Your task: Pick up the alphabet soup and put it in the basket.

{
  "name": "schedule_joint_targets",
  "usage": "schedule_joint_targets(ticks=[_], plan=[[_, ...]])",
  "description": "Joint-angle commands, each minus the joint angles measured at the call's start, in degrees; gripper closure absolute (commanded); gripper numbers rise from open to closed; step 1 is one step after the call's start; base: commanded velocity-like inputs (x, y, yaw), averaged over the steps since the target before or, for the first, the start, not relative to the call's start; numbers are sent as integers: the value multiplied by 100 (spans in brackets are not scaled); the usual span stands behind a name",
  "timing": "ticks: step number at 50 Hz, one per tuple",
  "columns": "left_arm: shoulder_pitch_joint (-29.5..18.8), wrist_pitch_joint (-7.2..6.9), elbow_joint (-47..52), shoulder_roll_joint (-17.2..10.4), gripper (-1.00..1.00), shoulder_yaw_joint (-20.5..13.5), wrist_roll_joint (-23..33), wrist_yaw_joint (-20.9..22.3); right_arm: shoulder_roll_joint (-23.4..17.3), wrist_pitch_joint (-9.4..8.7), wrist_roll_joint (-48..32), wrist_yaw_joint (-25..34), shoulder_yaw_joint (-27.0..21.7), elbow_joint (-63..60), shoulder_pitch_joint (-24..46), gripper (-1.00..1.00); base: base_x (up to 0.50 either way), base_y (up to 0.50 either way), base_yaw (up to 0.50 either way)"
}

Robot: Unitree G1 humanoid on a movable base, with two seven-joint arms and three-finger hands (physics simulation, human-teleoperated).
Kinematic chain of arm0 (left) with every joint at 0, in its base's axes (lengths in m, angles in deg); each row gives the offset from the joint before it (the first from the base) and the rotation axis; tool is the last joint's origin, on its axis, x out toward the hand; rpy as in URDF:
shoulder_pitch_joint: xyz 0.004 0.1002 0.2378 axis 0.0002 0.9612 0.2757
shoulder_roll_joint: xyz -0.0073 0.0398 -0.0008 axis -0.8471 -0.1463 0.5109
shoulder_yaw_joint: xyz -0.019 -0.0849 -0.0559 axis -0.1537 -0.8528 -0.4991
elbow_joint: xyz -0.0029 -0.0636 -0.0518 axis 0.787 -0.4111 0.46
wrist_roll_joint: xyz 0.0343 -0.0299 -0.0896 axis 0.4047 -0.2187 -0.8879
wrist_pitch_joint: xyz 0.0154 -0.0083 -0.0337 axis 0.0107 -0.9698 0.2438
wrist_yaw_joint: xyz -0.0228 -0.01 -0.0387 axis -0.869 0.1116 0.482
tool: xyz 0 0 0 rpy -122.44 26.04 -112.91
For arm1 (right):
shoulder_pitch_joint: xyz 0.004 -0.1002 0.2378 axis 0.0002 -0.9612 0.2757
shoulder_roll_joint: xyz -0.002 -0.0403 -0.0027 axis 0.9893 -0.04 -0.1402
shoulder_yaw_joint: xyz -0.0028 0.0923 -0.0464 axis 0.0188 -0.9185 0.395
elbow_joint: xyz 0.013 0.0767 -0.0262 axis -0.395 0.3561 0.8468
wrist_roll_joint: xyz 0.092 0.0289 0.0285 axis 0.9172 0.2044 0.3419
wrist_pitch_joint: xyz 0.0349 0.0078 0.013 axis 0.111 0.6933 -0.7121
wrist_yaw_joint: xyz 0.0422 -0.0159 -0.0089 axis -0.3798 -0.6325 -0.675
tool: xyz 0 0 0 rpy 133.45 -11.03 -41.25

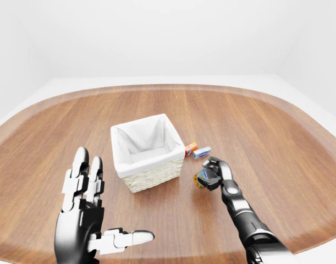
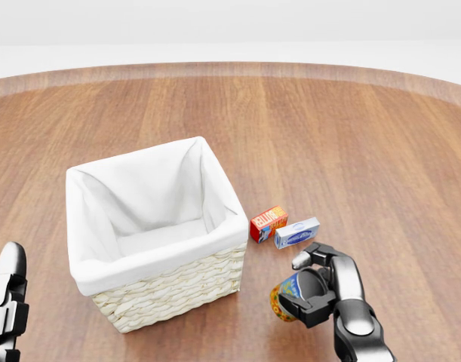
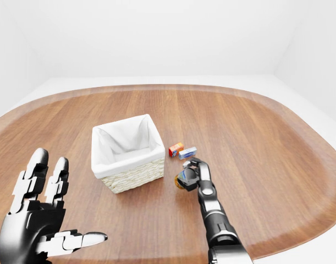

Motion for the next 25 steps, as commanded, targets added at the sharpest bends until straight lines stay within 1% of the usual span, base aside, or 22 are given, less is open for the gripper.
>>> schedule_joint_targets(ticks=[1,7,12,13,16,22,25], plan=[[-72,0,-44,23,-100,-18,8,11,33,0,-143,131,-34,-1551,-476,100,0,0,0],[-95,0,-38,27,-100,-39,-6,18,68,0,-108,199,-46,-2375,-708,100,0,0,0],[-91,0,-43,54,-100,-51,-11,51,79,0,-111,220,-65,-2733,-757,100,0,0,0],[-69,0,-30,53,-100,-44,-5,54,83,-52,-102,230,-67,-2902,-798,100,0,0,0],[-101,0,-35,56,-100,-69,-32,57,87,-135,-110,230,-72,-3040,-815,100,0,0,0],[-58,0,-11,64,-100,-45,-12,68,89,-456,-117,250,-87,-3527,-883,100,0,0,0],[-86,0,-31,54,-100,-46,-9,55,93,-547,-153,244,-82,-3702,-918,100,0,0,0]])
